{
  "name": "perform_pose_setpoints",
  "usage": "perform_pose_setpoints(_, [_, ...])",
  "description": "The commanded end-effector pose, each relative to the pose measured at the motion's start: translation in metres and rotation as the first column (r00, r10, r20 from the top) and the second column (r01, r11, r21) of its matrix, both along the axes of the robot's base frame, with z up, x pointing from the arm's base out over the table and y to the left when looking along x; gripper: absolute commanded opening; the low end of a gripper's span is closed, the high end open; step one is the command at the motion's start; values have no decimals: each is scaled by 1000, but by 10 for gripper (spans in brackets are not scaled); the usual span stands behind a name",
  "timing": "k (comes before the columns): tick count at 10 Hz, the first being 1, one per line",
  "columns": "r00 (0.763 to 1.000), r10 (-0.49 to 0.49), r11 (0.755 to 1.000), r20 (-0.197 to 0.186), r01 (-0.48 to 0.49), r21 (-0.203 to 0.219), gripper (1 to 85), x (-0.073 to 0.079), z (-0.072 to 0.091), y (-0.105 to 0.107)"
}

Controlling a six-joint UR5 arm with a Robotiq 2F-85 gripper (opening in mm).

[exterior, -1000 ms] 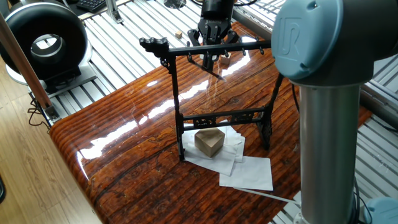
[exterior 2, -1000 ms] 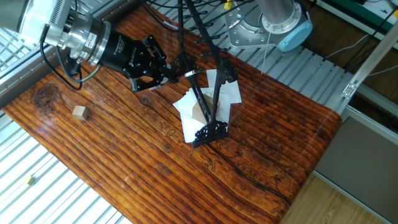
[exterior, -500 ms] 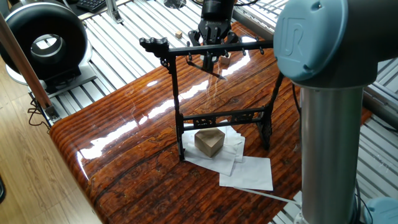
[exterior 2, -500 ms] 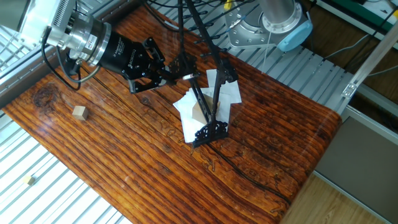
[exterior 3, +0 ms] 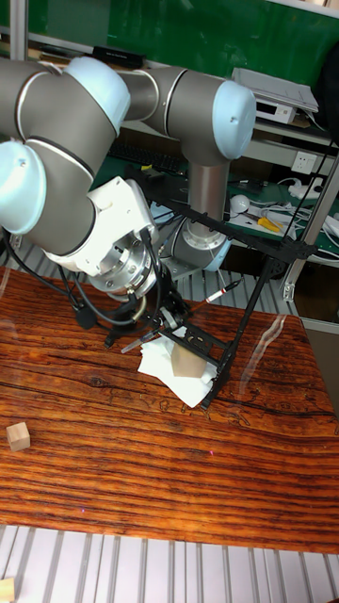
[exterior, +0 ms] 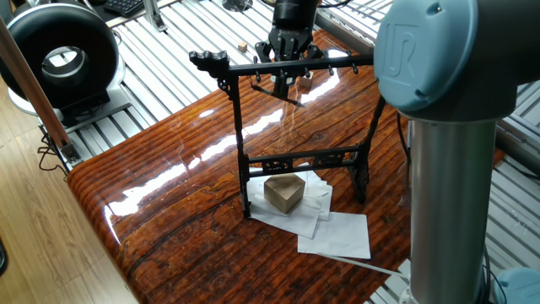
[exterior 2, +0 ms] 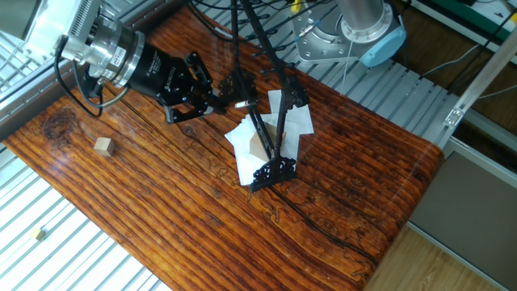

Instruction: Place the brush on the pen rack

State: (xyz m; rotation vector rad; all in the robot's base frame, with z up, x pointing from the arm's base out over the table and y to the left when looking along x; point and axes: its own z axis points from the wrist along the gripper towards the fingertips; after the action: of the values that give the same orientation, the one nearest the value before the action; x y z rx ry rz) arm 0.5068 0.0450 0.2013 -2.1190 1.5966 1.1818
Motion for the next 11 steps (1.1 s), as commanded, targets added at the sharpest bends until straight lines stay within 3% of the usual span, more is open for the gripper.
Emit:
perform_pose_setpoints(1, [996, -74, 997, 41, 73, 38, 10, 19, 3, 14])
perform_pose_setpoints(3, [995, -89, 995, 43, 87, 38, 10, 22, 3, 15])
perform_pose_setpoints(6, [998, -67, 997, 12, 67, 43, 10, 14, 7, 14])
perform_pose_setpoints(8, [999, -31, 999, -14, 32, 35, 10, 14, 25, -8])
perform_pose_setpoints(11, [999, -27, 999, -25, 28, 40, 10, 15, 30, -16])
